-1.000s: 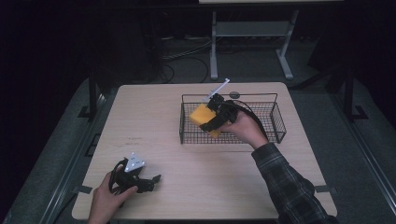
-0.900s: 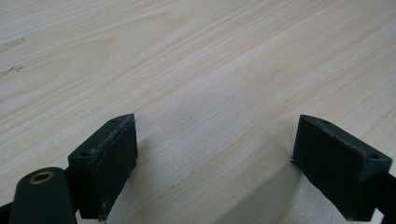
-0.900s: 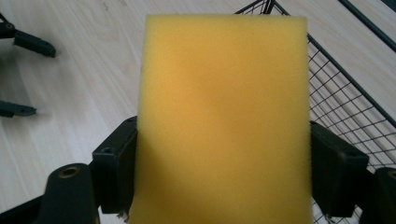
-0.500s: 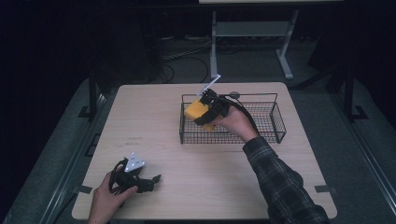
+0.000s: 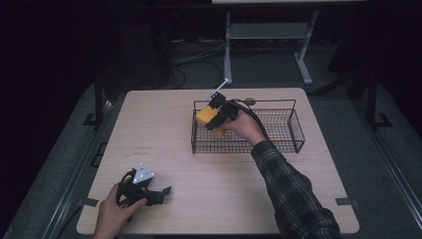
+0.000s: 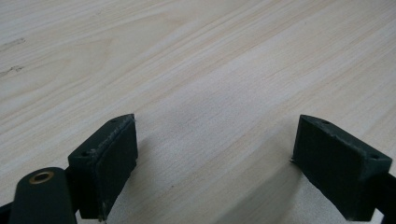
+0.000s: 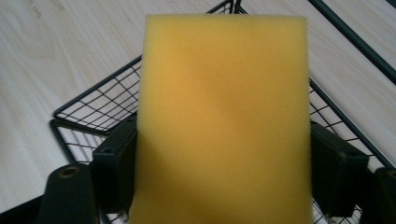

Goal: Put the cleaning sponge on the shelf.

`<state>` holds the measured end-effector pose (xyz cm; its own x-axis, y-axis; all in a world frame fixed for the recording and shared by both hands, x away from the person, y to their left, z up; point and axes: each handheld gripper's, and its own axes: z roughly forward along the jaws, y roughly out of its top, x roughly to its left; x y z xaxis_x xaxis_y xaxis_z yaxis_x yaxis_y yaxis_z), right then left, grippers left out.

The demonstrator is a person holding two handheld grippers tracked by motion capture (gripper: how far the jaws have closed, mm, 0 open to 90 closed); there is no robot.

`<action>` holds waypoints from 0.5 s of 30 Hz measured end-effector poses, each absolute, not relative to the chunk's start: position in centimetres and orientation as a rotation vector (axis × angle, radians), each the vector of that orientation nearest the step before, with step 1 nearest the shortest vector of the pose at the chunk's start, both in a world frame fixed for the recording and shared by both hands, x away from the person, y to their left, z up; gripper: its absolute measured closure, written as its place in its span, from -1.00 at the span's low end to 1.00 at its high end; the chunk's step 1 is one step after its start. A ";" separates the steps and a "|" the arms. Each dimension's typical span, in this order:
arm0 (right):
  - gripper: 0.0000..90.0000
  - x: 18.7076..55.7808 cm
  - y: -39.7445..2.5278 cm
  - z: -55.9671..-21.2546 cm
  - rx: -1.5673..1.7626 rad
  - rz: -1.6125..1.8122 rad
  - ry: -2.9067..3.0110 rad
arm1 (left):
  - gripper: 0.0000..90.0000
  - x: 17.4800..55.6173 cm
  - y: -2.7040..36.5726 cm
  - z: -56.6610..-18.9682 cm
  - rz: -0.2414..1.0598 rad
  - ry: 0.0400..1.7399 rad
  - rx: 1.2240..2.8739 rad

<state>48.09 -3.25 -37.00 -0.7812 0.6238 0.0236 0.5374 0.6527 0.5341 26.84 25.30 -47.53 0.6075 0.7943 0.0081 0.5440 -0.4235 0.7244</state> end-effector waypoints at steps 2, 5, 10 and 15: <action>-0.50 48.4 -3.2 -37.3 0.963 0.782 2.707 | -0.71 26.8 25.3 -47.5 0.460 1.051 2.134; -0.50 48.8 -3.1 -37.9 0.976 0.774 2.720 | -0.71 26.8 25.3 -47.5 0.460 1.051 2.134; -0.50 49.2 -2.8 -38.8 0.981 0.742 2.741 | -0.71 26.8 25.3 -47.5 0.459 1.052 2.132; -0.50 49.4 -2.4 -39.6 0.973 0.721 2.760 | -0.71 26.8 25.3 -47.5 0.461 1.051 2.134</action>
